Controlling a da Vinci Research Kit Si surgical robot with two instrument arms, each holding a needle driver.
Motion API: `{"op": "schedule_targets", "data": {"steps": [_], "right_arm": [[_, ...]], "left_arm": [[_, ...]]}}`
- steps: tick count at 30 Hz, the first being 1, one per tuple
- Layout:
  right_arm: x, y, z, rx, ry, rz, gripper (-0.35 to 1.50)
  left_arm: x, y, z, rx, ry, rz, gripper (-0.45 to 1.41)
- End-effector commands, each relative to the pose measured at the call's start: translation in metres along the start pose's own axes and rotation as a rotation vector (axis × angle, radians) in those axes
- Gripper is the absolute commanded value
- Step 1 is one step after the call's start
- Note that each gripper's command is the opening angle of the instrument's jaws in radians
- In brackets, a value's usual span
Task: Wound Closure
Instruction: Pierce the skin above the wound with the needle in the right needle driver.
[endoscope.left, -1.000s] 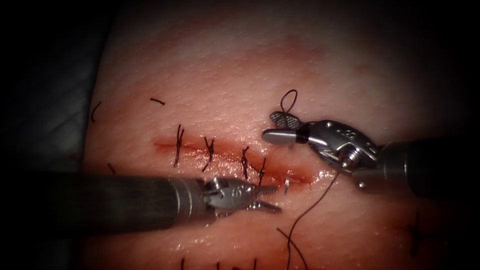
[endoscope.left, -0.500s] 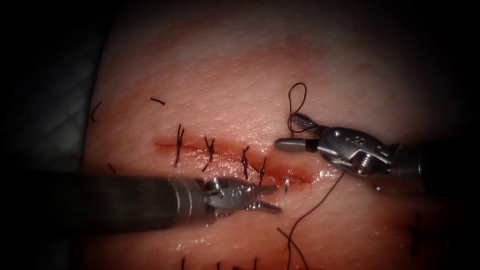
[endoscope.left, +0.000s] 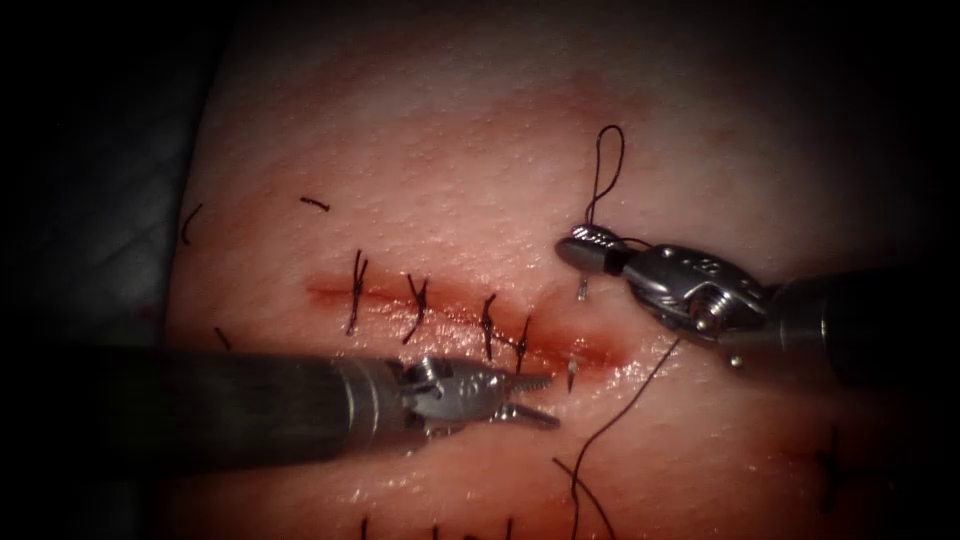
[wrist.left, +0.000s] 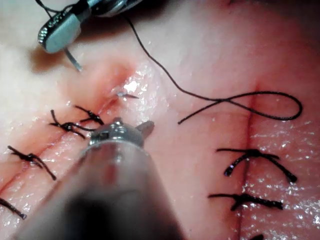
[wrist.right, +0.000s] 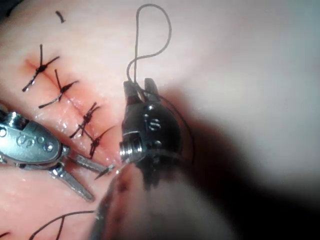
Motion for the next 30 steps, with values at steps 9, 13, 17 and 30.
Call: {"op": "schedule_targets", "data": {"steps": [9,13,17,30], "right_arm": [[-0.0032,-0.0012,0.0014,0.187,-0.243,0.209,-0.35],[-0.0051,-0.002,0.0015,0.238,-0.285,0.255,-0.35],[-0.0054,-0.0022,0.0012,0.269,-0.257,0.255,-0.35],[-0.0006,0.0026,-0.0019,0.336,-0.031,0.073,0.88]], "left_arm": [[0.0001,0.0,0.001,-0.001,0.0,0.017,0.16],[0.0002,0.0,0.0011,0.001,-0.002,0.052,0.17],[0.0001,0.0,0.001,-0.002,-0.002,0.117,0.27],[0.001,0.0003,-0.0004,-0.033,0.164,0.594,0.41]]}}
